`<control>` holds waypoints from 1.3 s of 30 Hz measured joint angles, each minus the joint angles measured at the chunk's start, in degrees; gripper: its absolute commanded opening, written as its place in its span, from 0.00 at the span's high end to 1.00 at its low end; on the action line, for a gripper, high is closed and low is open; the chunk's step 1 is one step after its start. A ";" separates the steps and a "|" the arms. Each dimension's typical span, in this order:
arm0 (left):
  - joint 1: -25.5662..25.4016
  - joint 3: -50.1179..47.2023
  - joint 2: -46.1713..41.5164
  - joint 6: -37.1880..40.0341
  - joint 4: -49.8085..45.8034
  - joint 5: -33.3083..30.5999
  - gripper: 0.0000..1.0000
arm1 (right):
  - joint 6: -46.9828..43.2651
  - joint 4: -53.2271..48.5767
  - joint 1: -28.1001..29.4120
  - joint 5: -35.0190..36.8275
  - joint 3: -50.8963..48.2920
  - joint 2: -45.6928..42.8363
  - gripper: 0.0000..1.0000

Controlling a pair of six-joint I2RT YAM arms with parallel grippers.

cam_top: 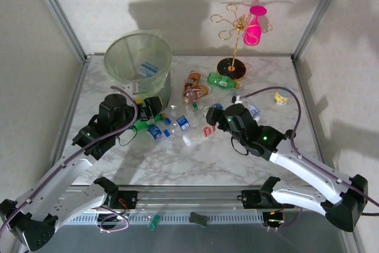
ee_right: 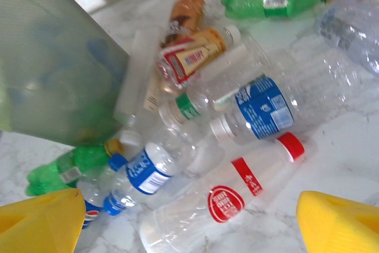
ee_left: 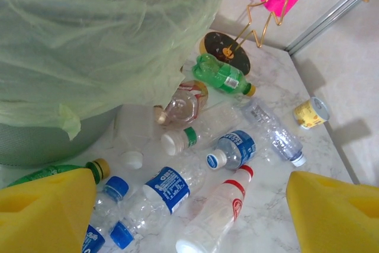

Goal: Put the plastic bottles in the bin

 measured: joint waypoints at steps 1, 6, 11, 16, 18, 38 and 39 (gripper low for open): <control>0.00 -0.52 0.09 0.02 0.42 -0.07 0.17 | 0.83 -0.28 0.00 -0.11 -0.09 0.87 0.10; 0.00 -2.95 0.11 0.42 2.14 -1.07 0.18 | 5.95 -3.30 -0.39 -0.26 -0.15 5.05 0.13; 0.00 -4.44 0.11 0.83 2.60 -1.70 0.18 | 9.03 -3.76 -2.99 -1.51 -1.11 5.84 0.12; 0.00 -4.63 -0.02 1.73 3.06 -1.73 0.18 | 11.76 -3.48 -7.48 -4.81 -1.68 7.54 0.13; 0.00 -4.66 -0.07 1.77 3.13 -1.73 0.18 | 12.48 -3.02 -8.98 -5.86 -1.68 8.70 0.13; 0.00 -5.60 -1.20 1.92 5.18 -0.76 0.18 | 20.87 10.95 -24.06 -14.10 1.40 29.38 0.15; -0.11 -5.75 -1.20 1.92 5.18 -0.68 0.18 | 21.14 11.56 -24.39 -14.10 1.55 29.81 0.14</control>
